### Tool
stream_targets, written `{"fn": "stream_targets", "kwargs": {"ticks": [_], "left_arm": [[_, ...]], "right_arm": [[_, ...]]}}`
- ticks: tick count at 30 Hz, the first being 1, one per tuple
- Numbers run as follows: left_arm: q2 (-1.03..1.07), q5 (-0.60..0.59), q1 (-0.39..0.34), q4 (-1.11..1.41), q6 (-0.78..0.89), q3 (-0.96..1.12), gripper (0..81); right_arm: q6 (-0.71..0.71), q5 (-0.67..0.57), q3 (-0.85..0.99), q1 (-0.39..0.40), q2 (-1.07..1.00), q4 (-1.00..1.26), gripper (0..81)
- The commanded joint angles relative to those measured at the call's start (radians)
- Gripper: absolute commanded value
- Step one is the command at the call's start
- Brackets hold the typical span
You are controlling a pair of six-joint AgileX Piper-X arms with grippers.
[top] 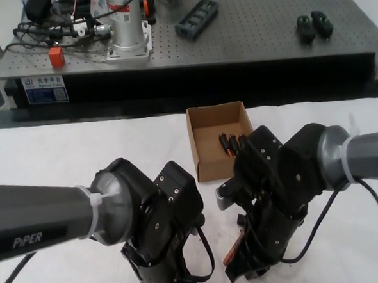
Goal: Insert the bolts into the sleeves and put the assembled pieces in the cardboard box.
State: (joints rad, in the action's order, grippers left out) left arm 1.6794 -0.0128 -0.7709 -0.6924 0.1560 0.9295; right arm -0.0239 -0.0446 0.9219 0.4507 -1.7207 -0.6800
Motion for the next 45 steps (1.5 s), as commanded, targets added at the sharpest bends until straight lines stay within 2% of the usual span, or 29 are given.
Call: {"fn": "stream_targets", "kwargs": {"ticks": [1,3,5,7,10,12,13,18,23,28,35,45], "left_arm": [[-0.054,0.001,0.005,0.041,0.026,0.006,0.0],[-0.131,-0.001,0.012,0.112,0.031,0.006,0.0],[-0.211,-0.054,0.027,0.206,0.031,0.006,0.0],[-0.269,-0.177,0.048,0.315,0.041,0.003,0.0],[-0.313,-0.432,0.076,0.523,0.128,-0.001,0.0],[-0.314,-0.580,0.081,0.671,0.210,-0.001,0.0],[-0.312,-0.605,0.081,0.725,0.237,-0.001,0.0],[-0.305,-0.636,0.081,0.796,0.287,-0.001,0.0],[-0.306,-0.649,0.081,0.792,0.301,-0.001,0.0],[-0.306,-0.632,0.081,0.792,0.308,-0.001,0.0],[-0.306,-0.525,0.081,0.792,0.308,-0.001,0.0],[-0.306,-0.523,0.081,0.807,0.308,-0.001,0.0]], "right_arm": [[-0.018,-0.147,-0.029,-0.050,0.179,0.013,3.1],[-0.018,-0.210,-0.075,-0.085,0.304,0.012,3.1],[-0.015,-0.263,-0.129,-0.116,0.427,0.012,3.1],[-0.015,-0.335,-0.185,-0.134,0.545,0.016,3.1],[-0.004,-0.478,-0.280,-0.129,0.692,0.064,3.1],[0.086,-0.574,-0.343,-0.105,0.738,0.142,3.1],[0.121,-0.582,-0.369,-0.089,0.745,0.195,3.1],[0.239,-0.563,-0.418,-0.036,0.736,0.458,3.1],[0.342,-0.426,-0.418,-0.037,0.737,0.654,3.1],[0.370,-0.374,-0.418,-0.042,0.740,0.680,3.1],[0.353,-0.300,-0.418,-0.042,0.804,0.680,3.3],[0.323,-0.310,-0.418,-0.042,0.828,0.617,3.3]]}}
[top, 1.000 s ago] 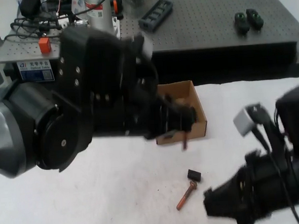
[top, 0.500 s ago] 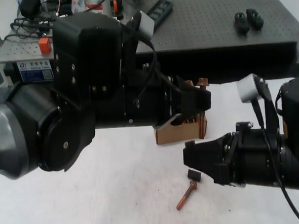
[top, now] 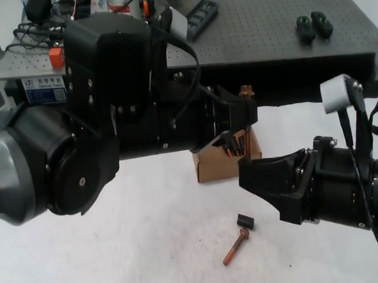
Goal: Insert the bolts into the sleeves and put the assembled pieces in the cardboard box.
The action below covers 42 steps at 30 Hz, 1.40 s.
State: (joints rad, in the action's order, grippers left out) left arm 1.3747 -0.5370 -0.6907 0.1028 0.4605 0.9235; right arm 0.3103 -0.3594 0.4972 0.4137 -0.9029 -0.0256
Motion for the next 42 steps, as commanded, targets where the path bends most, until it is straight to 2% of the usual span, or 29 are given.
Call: {"fn": "stream_targets", "kwargs": {"ticks": [1,9,27,42], "left_arm": [[-0.001,0.003,0.001,0.012,0.007,0.005,0.0],[-0.001,0.002,0.001,0.012,0.011,0.005,0.0],[-0.001,0.012,0.001,0.012,0.018,0.005,0.0],[-0.001,-0.035,0.001,0.102,0.185,0.005,0.0]], "right_arm": [[-0.011,0.004,0.007,-0.005,0.010,-0.062,3.3],[-0.011,0.033,0.007,-0.005,0.010,-0.085,3.3],[-0.011,0.089,0.007,-0.005,0.010,0.043,3.3],[-0.011,0.128,0.007,-0.005,0.010,0.116,3.3]]}}
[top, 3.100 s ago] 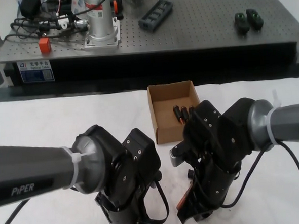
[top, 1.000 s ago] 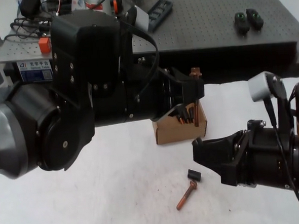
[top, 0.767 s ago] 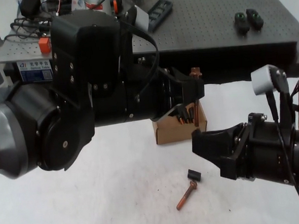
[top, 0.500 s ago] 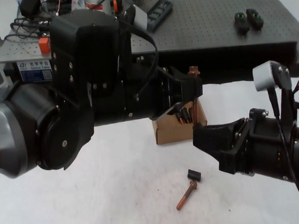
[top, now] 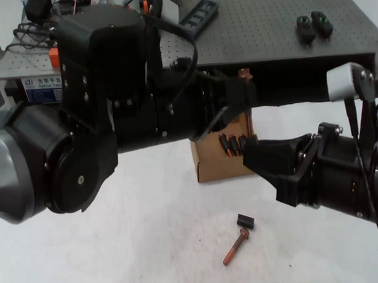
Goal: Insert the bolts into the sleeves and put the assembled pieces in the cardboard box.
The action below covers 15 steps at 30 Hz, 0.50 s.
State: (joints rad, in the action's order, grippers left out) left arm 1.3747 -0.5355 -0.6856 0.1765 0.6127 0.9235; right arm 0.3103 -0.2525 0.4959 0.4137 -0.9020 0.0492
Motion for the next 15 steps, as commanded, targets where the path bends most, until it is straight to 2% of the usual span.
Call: {"fn": "stream_targets", "kwargs": {"ticks": [1,8,15], "left_arm": [[-0.001,-0.036,-0.004,0.028,0.041,0.005,0.0],[-0.001,-0.073,-0.004,0.039,0.091,0.005,0.0],[-0.001,-0.082,-0.004,0.041,0.091,0.005,0.0]], "right_arm": [[-0.011,0.031,0.008,-0.005,0.009,0.049,3.3],[-0.011,0.110,0.008,-0.005,0.009,0.125,3.3],[-0.018,0.124,0.008,-0.005,0.009,0.182,3.3]]}}
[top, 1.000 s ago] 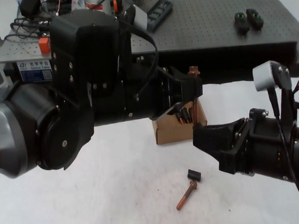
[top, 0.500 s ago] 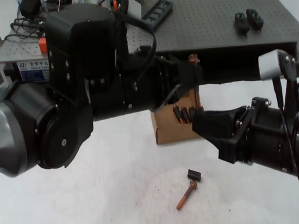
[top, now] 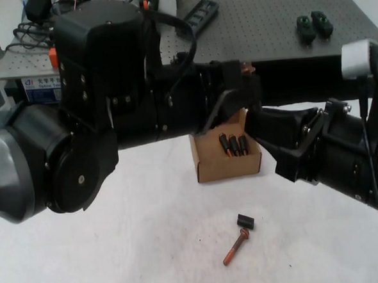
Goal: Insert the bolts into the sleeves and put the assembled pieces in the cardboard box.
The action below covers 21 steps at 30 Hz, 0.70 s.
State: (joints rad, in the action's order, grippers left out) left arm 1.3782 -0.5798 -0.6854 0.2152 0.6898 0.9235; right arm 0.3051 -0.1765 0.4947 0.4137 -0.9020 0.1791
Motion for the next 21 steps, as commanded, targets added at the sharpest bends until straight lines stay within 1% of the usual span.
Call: {"fn": "stream_targets", "kwargs": {"ticks": [1,2,3,4,5,7,8,9,10,12,14,17,20,21], "left_arm": [[-0.004,-0.037,-0.005,0.002,0.014,0.005,0.0],[-0.004,-0.039,-0.005,0.000,0.014,0.005,1.1],[-0.004,-0.046,-0.005,0.000,0.008,0.005,4.3],[-0.004,-0.052,-0.005,0.000,-0.003,0.005,10.2],[-0.004,-0.052,-0.005,0.000,-0.010,0.005,18.6],[-0.004,-0.052,-0.005,0.000,-0.022,0.005,40.7],[-0.004,-0.042,-0.005,0.000,-0.021,0.005,49.4],[-0.004,-0.022,-0.005,-0.004,-0.021,0.005,57.1],[-0.004,-0.006,-0.005,-0.010,-0.021,0.005,60.7],[-0.004,0.013,-0.001,-0.036,-0.047,0.005,60.5],[-0.004,0.040,0.004,-0.087,-0.101,0.005,58.2],[-0.004,0.093,0.016,-0.200,-0.199,0.005,56.6],[-0.004,0.111,0.037,-0.314,-0.277,0.005,56.6],[-0.001,0.134,0.041,-0.343,-0.307,0.005,56.6]], "right_arm": [[-0.019,0.048,0.009,-0.005,0.009,0.053,3.3],[-0.030,0.048,0.009,-0.005,0.009,0.052,3.3],[-0.046,0.048,0.009,-0.005,0.009,0.052,3.3],[-0.062,0.048,0.009,-0.005,0.009,0.052,3.3],[-0.071,0.048,0.009,-0.005,0.009,0.052,3.3],[-0.093,0.058,0.009,-0.013,0.009,0.052,3.3],[-0.104,0.075,0.009,-0.019,0.009,0.052,3.3],[-0.123,0.094,0.009,-0.030,0.009,0.052,3.3],[-0.149,0.111,0.009,-0.045,0.006,0.055,3.3],[-0.201,0.121,0.009,-0.083,-0.016,0.064,3.3],[-0.232,0.113,0.015,-0.141,-0.066,0.068,3.3],[-0.232,0.050,0.059,-0.225,-0.208,0.070,3.3],[-0.232,-0.004,0.165,-0.257,-0.390,0.074,3.3],[-0.232,-0.016,0.202,-0.261,-0.460,0.071,3.3]]}}
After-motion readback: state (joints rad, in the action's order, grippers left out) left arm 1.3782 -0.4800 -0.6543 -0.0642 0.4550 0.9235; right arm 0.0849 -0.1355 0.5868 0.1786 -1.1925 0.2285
